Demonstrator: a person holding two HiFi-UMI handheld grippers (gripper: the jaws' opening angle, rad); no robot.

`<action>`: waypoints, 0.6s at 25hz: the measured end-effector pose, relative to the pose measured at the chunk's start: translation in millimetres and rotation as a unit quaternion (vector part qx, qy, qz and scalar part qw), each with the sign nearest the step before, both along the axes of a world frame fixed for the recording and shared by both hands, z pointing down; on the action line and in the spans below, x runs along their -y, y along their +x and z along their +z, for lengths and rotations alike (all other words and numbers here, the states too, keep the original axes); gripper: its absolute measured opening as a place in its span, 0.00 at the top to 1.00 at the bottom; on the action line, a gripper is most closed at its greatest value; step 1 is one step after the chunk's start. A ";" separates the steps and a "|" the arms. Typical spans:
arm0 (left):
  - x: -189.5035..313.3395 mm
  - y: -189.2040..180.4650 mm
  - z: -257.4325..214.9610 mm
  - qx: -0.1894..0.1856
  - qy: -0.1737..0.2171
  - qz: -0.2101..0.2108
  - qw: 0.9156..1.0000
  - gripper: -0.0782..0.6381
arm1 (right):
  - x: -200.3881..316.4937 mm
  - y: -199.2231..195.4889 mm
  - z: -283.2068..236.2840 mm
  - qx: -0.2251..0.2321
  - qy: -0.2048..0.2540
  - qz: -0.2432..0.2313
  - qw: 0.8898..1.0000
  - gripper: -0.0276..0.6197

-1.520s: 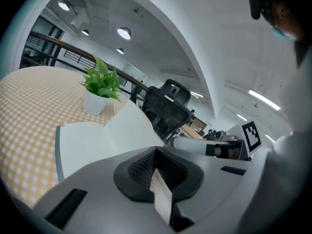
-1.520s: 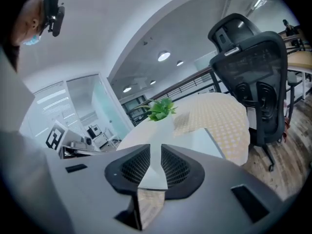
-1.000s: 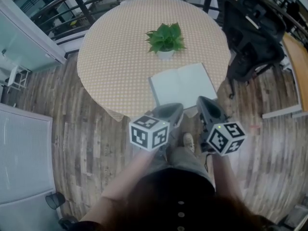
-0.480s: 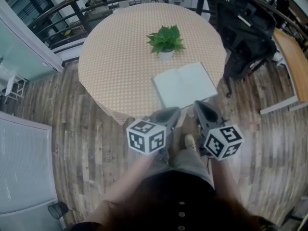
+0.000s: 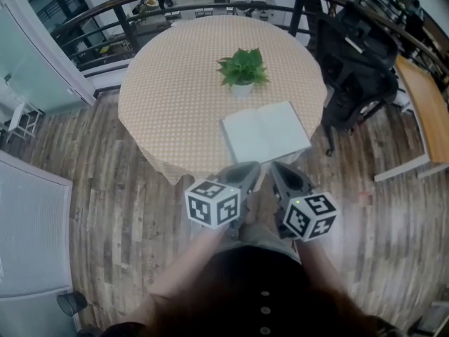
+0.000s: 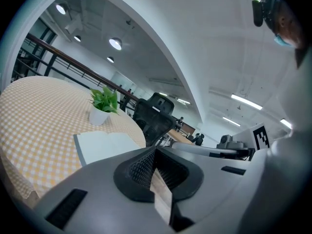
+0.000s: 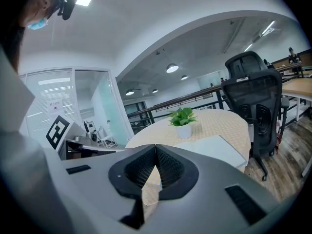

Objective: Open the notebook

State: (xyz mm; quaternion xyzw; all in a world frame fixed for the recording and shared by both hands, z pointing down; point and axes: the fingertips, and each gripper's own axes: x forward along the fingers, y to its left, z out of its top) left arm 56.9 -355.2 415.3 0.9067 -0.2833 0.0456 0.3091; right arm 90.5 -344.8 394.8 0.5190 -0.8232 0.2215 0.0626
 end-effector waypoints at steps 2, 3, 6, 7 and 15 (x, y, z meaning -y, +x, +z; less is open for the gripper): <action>-1.1 1.9 -0.2 0.003 -0.001 -0.007 1.000 0.88 | -3.3 1.2 -0.4 0.002 -0.003 -0.009 1.000 0.94; -1.1 2.8 -0.2 0.005 -0.001 -0.012 1.000 0.88 | -3.9 2.8 -1.4 0.004 -0.003 -0.011 1.000 0.94; -1.9 5.4 2.3 0.012 -0.002 -0.021 1.000 0.88 | -4.2 8.7 -4.4 0.008 -0.002 -0.015 1.000 0.94; -2.5 6.8 3.1 0.014 -0.002 -0.023 1.000 0.88 | -4.4 10.3 -4.9 0.007 -0.001 -0.018 1.000 0.94; -8.3 21.5 5.2 0.018 -0.010 -0.017 1.000 0.88 | -10.5 23.0 7.1 0.020 -0.020 -0.029 0.999 0.94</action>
